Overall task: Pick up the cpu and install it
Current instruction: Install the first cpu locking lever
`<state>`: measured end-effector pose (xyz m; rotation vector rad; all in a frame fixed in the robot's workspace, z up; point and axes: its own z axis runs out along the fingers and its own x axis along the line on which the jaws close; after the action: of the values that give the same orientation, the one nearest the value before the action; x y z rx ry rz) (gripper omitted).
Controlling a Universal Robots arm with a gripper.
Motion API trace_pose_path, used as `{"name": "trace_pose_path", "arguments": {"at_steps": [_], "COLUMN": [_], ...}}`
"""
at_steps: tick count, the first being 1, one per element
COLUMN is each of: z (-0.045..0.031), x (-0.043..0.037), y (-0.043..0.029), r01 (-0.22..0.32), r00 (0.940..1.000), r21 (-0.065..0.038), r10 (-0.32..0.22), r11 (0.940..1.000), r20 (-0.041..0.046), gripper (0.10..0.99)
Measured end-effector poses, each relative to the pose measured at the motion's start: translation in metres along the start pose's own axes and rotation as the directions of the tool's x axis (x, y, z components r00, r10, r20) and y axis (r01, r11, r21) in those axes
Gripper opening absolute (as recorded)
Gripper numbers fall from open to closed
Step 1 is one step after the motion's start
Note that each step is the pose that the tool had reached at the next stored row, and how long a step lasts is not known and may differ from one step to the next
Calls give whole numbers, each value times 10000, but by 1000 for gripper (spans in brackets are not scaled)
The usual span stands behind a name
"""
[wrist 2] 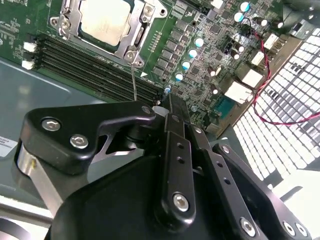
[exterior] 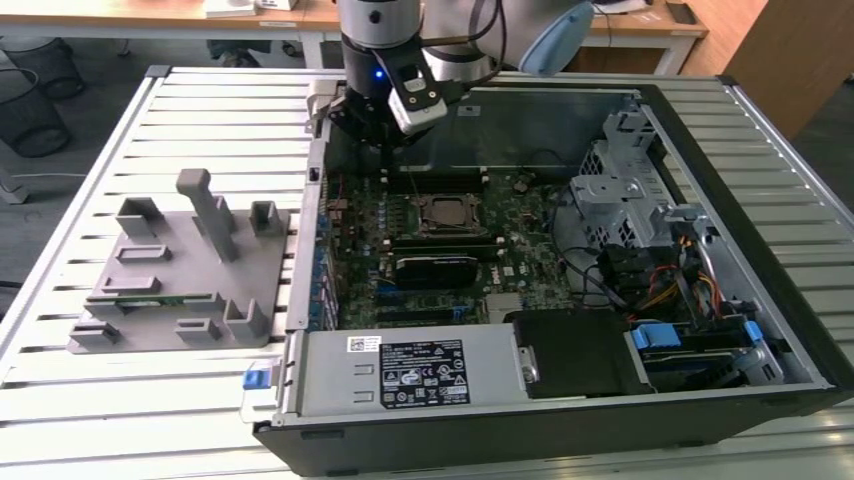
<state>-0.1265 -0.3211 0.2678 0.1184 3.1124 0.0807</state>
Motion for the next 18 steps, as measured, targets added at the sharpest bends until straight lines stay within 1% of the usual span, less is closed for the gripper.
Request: {"name": "trace_pose_path", "arguments": {"at_steps": [5, 13, 15, 18], "z": [38, 65, 76, 84], "x": [-7, -17, -31, -78], "y": [7, 76, 87, 102], "r01": [1, 2, 3, 1], "r00": [10000, 10000, 10000, 10000], "r21": [2, 0, -2, 0], "r10": [-1, -2, -3, -1], "r11": [10000, 10000, 10000, 10000], "r20": [-1, -1, -1, -11], "gripper": [106, 106, 106, 106]}}
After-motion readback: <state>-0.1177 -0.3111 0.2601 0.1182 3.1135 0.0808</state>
